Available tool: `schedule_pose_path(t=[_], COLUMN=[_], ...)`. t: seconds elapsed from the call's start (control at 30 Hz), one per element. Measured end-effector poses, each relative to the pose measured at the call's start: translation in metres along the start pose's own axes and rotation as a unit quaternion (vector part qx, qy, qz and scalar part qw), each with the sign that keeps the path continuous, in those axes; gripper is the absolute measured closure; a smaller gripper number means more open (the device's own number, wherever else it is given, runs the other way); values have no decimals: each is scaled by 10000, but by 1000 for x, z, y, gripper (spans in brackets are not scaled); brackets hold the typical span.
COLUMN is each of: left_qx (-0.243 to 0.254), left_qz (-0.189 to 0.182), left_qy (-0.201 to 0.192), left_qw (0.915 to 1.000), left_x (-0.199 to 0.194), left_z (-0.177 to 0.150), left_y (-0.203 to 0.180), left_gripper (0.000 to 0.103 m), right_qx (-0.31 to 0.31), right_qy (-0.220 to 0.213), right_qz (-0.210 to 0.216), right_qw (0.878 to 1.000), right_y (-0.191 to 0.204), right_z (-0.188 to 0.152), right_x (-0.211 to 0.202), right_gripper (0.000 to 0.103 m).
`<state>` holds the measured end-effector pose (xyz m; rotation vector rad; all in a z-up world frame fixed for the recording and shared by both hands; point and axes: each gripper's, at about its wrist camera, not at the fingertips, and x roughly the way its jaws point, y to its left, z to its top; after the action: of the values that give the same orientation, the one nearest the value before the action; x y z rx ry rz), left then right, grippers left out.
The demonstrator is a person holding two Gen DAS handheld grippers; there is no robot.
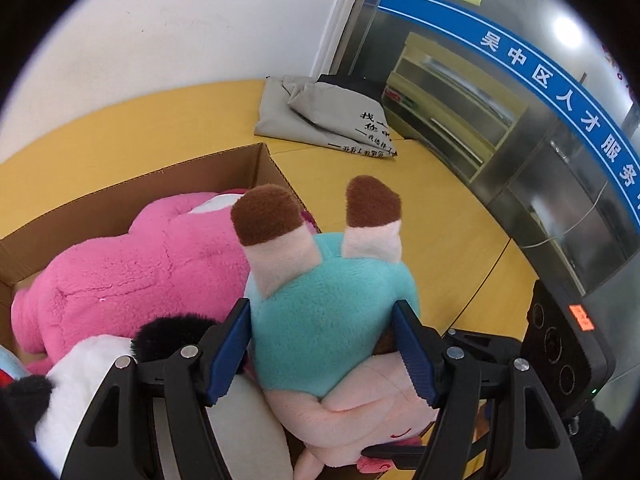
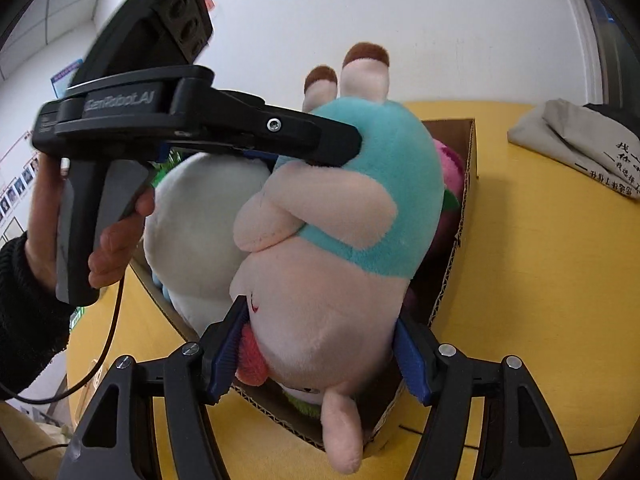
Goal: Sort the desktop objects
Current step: 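Carry the pig over the box, lower it beside the panda, open both grippers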
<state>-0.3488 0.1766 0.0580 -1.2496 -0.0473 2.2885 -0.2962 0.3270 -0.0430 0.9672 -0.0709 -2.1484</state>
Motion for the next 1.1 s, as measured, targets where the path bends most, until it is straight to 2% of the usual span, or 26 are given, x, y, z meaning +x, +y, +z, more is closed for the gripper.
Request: schedule_pose_path(t=[0.1,0.2,0.27,0.37,0.43,0.47,0.5,0.53,0.6,0.67,0.73,0.87,0.93,1.0,1.1], left_qx=[21,230,306,279,267,244,227,225,265,308,351,307,519,677,450], left_qz=[-10,138,145,142,103,63,32,7,27,55,82,134,486,807,546], left_qy=[125,251,284,306,288,278,282,289,228,161,94,-605,-432,-52,176], left_qw=[9999,9993,9990,9990,9992,9993,9993,9993,9994,9994,9993,9976,9965,9944,9973], left_x=[6,17,24,32,34,35,35,35,27,19,10,-28,-19,7,26], left_z=[-4,-7,-8,-8,-8,-9,-9,-10,-9,-9,-9,1,8,10,9], left_y=[3,-3,-5,-8,-7,-5,-3,-1,-2,-4,-5,-4,-8,-7,9], left_gripper=[27,25,22,18,17,16,16,16,17,17,23,24,24,22,20], right_qx=[77,-264,-501,-532,-558,-606,-608,-530,-434,-329,-135,137,136,150,225], right_qy=[251,379,205,-203,-305,-276,-142,16,198,193,183,278,308,334,395], right_qz=[-96,-584,-756,-609,-672,-786,-895,-921,-905,-850,-724,-504,-476,-452,-457], right_qw=[9996,9972,9957,9965,9957,9947,9940,9943,9948,9956,9971,9982,9983,9983,9979], right_y=[-1,13,24,36,39,39,35,28,19,17,12,0,-3,-3,-6], right_z=[3,0,-2,4,10,12,11,9,6,0,-1,-4,-3,-4,-3], right_x=[1,-3,-18,-46,-50,-47,-37,-26,-3,-1,1,2,4,5,9], right_gripper=[28,27,27,29,38,47,54,56,58,58,58,57,57,57,57])
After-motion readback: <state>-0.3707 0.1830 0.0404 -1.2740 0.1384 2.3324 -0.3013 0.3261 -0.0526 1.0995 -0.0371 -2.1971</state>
